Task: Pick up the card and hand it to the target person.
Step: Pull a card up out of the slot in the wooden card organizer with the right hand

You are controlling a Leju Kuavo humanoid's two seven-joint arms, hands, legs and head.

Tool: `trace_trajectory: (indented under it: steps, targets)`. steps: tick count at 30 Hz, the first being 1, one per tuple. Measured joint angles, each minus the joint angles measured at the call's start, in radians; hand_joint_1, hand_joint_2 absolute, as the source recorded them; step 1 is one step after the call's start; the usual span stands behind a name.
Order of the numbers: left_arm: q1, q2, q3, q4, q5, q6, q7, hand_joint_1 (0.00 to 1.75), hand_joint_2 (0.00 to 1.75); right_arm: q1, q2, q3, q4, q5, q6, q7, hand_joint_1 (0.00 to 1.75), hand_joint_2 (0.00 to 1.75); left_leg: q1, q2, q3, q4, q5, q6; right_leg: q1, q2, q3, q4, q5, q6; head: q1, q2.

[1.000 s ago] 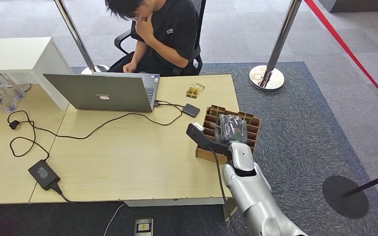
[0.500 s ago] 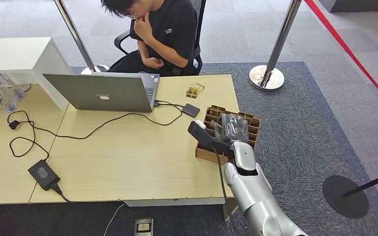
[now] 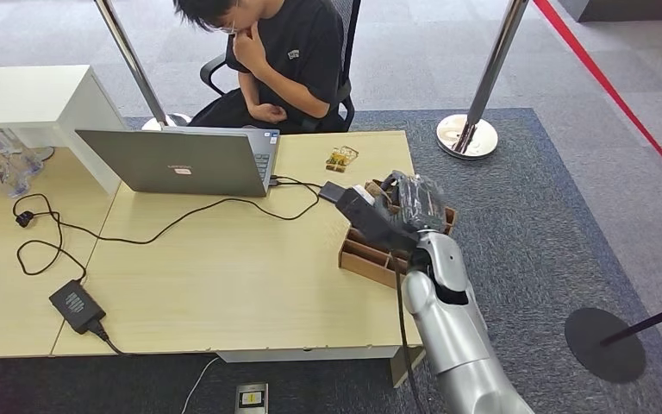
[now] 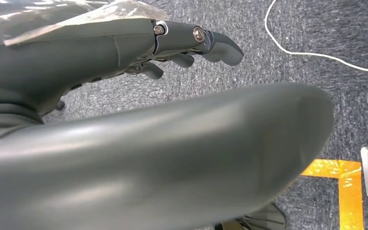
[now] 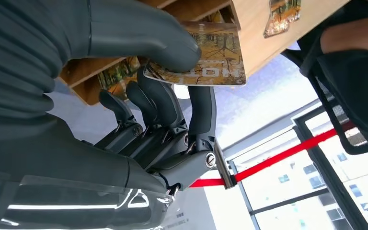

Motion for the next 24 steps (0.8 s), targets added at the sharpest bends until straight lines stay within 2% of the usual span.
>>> trace_trajectory:
  steps: [8, 14, 24]
  targets:
    - [-0.004, 0.001, -0.008, -0.001, -0.007, 0.001, 0.005, 0.00, 0.00, 0.008, 0.007, 0.050, -0.043, -0.042, 0.020, -0.035, 1.56, 1.75, 0.000, 0.001, 0.000, 0.000, 0.000, 0.000, 0.000, 0.001, -0.001, 0.000, 0.001, 0.000, 0.000, 0.000]
    - [-0.007, 0.002, -0.017, -0.002, -0.014, -0.005, 0.004, 0.00, 0.00, 0.003, 0.025, 0.075, 0.002, -0.044, 0.034, -0.033, 1.58, 1.75, 0.000, 0.002, 0.000, -0.001, 0.000, 0.000, 0.000, 0.002, 0.000, 0.000, 0.001, 0.000, 0.000, 0.000]
    - [-0.008, 0.001, -0.022, -0.005, -0.017, -0.004, 0.011, 0.00, 0.00, -0.031, 0.052, 0.092, 0.086, -0.002, -0.004, 0.004, 1.54, 1.75, 0.000, 0.002, 0.000, 0.000, 0.001, 0.000, 0.000, 0.002, -0.001, 0.000, 0.001, 0.000, 0.000, 0.000]
